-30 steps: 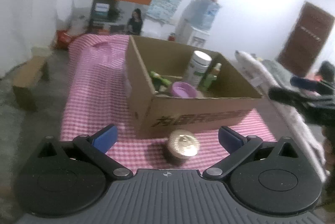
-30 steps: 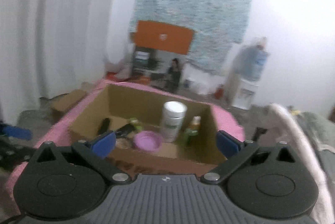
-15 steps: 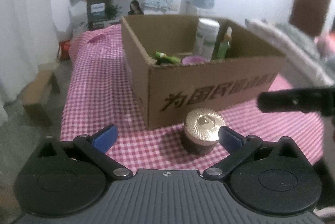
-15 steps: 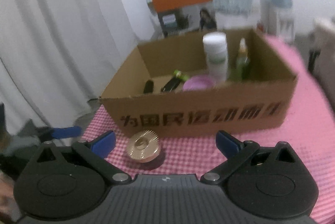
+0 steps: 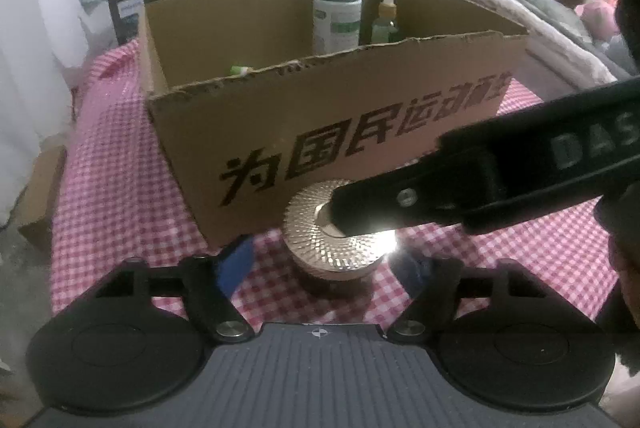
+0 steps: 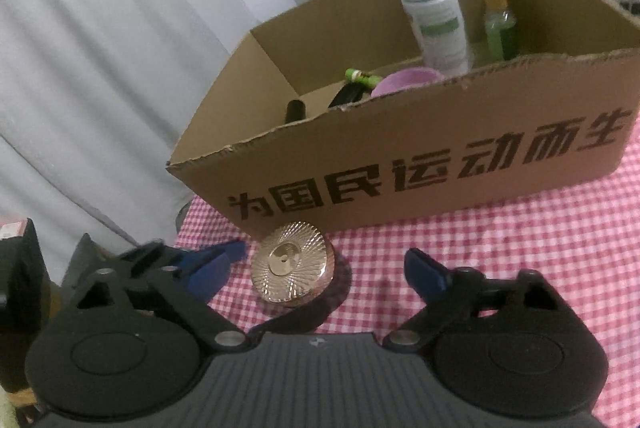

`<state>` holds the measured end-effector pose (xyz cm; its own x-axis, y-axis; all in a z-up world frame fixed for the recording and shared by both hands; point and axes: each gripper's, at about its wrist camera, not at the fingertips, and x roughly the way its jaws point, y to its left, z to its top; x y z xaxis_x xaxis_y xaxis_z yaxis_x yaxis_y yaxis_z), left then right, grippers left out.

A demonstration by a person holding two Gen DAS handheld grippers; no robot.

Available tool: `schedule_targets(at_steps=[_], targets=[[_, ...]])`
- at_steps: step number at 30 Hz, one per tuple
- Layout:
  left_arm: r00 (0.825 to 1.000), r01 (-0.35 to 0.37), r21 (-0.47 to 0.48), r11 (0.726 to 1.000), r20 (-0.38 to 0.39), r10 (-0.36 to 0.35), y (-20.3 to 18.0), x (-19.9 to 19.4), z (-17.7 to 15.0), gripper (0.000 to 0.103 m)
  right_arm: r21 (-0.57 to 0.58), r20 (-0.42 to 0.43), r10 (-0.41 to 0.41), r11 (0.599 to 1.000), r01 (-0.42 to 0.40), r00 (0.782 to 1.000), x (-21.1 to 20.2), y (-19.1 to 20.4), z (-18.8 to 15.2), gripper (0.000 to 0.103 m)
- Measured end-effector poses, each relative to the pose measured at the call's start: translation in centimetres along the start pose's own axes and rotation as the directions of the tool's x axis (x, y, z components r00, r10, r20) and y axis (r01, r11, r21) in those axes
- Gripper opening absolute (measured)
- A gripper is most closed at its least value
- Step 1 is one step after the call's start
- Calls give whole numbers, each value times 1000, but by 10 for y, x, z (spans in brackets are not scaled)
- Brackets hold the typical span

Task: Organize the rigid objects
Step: 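Close the right gripper around the gold round compact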

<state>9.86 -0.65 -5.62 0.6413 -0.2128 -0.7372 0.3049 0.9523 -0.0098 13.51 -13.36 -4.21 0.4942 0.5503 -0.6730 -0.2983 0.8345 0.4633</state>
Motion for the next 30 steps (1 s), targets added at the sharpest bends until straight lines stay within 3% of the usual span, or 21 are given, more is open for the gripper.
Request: schedule_targets(at_steps=[3,8,13,19,30], targets=[[1000,17,-1,1000,-8,-17,-3,1,0,59,23,-23,22,1000,-21,1000,7,-3,2,76],[999,33,7,999,-11,-33,-11,4,3,57,54,-47,44,998,-42,998,12,-9,2,63],[998,69,34,997,-12,-68,-24,6,5,57,84,-47,45,996,-41,998,6,-16,-1,61],[998,65,45,997,-18,-64,-29,10,9,58,95,-36,18,995,-15,999,-1,-22,-2,61],[998,60,53,997,-29,-59,-31,18,14,58,126,-50,56,991,-50,997,6,-29,-1,61]])
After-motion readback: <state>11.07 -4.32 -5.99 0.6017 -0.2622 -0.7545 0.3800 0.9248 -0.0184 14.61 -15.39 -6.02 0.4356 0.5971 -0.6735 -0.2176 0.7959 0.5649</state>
